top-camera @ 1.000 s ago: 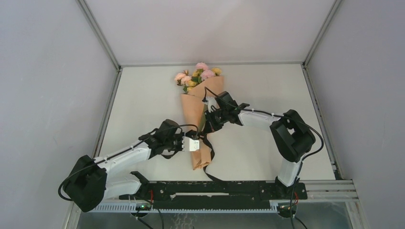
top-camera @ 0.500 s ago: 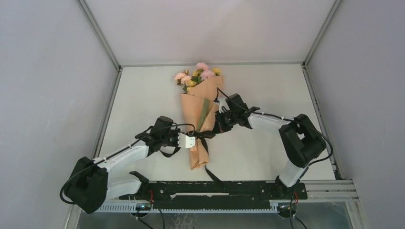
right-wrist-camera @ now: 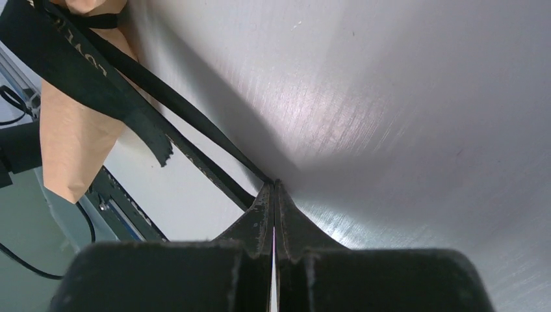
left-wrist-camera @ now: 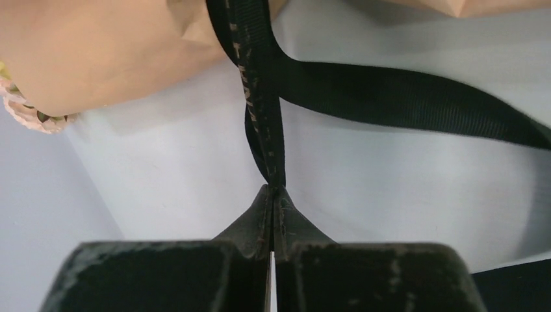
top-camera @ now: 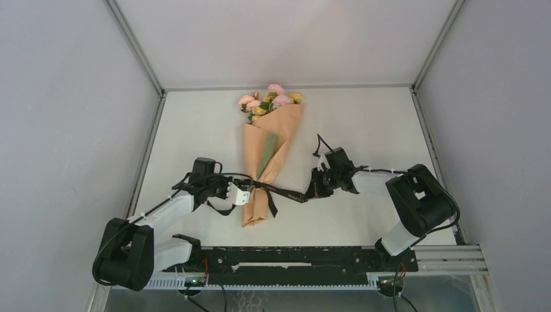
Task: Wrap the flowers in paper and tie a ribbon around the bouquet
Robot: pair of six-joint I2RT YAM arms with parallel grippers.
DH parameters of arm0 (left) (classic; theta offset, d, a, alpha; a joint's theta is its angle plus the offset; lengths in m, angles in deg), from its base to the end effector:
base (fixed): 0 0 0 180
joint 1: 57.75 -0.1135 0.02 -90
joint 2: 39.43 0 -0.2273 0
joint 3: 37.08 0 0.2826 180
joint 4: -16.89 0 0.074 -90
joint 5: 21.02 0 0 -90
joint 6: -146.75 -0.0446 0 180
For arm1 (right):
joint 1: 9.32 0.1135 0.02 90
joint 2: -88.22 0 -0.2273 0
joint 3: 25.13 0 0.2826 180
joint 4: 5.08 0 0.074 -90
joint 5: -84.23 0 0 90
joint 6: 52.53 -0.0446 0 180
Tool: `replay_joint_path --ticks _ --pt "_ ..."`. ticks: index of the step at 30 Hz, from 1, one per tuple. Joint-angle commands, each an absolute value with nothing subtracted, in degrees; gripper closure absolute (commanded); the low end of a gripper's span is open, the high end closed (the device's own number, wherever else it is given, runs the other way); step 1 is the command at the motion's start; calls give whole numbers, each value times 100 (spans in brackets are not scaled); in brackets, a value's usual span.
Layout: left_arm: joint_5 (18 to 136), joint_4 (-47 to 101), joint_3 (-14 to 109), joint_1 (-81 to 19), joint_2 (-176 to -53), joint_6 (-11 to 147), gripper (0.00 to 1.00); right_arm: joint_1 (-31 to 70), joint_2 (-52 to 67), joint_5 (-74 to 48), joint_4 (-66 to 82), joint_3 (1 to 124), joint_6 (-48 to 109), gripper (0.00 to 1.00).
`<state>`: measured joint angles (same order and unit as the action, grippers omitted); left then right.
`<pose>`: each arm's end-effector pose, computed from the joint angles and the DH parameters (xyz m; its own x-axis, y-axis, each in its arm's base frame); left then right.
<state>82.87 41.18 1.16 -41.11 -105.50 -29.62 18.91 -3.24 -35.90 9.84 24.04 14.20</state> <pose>0.2362 -0.0818 0.0967 0.3705 0.9004 -0.2280 0.7813 -0.1694 0.6008 0.2500 0.1596 0.0559 -0.9367 -0.1151 -0.3308 -0.3032 0.7390 0.6016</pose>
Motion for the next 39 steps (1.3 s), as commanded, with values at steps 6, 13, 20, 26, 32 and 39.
replay_joint_path --ticks 6,13,20,26,32,39 --pt "8536 4183 -13 -5086 -10706 -4739 100 1573 -305 -3295 917 2020 1224 100" --pt "8541 4346 -208 -5152 -10644 -4781 100 1517 -366 -3434 772 1887 1062 100" --pt "8852 5298 7 -4627 -10071 -4267 100 1468 -267 -3503 528 1884 1034 100" --pt "9140 6458 162 -3991 -9603 -3325 52 1437 636 -3087 1424 2295 1258 23" --pt "9092 6547 154 -4105 -8582 -1850 0 1116 2841 -1661 2246 2455 1589 1" --pt "7976 3666 -27 -5323 -7501 4351 0 1092 5054 821 1947 1777 1934 1"
